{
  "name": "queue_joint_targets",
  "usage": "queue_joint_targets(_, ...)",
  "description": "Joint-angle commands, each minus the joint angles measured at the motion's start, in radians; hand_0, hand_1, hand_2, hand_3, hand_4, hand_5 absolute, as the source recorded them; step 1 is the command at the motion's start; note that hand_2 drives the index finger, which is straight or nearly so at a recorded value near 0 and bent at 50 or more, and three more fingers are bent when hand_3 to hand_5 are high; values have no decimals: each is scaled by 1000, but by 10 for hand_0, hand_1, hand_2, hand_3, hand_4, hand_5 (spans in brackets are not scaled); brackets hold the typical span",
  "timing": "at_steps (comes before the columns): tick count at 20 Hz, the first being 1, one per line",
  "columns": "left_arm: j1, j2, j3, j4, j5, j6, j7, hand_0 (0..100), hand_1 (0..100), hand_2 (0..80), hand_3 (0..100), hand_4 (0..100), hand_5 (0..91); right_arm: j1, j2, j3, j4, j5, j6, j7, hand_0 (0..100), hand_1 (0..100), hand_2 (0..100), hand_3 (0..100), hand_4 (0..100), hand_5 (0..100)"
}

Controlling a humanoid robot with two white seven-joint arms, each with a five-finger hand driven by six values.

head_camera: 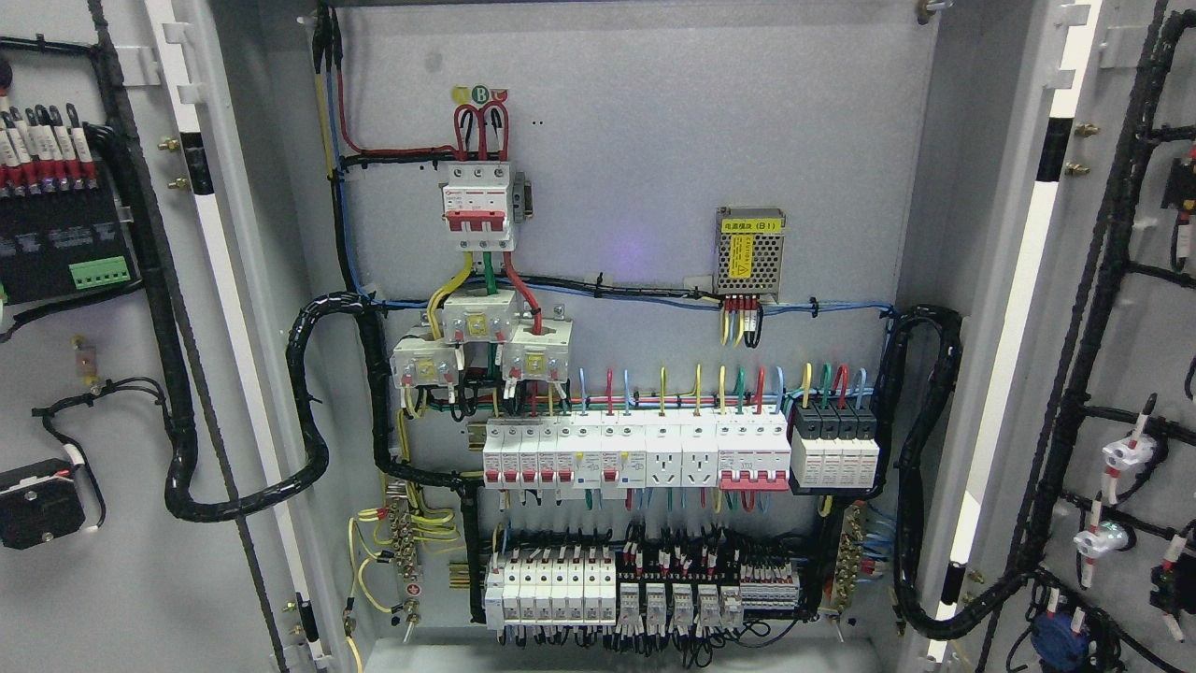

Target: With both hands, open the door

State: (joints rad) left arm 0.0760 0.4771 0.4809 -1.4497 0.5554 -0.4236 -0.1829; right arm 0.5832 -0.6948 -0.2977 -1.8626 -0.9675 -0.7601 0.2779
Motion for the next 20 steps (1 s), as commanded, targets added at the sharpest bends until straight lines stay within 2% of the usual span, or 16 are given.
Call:
queue_joint_targets(1, 39, -12, -14, -90, 3, -4, -3, 0, 0, 0, 0, 31, 0, 3, 1, 42, -47, 0, -2, 6, 106, 0, 0, 0, 0, 0)
queue_joint_targets(14, 120, -40, -70, -242, 3, -9, -3, 0, 0, 0, 0, 30, 0, 1, -2, 49, -87, 1, -13, 6, 107, 0, 0, 0, 0, 0)
queue_joint_targets(20, 165, -52, -148, -299, 0, -15, -1, 0, 0, 0, 0, 31, 0, -6, -5, 127, -99, 9, -13, 6, 107, 0, 0, 0, 0, 0)
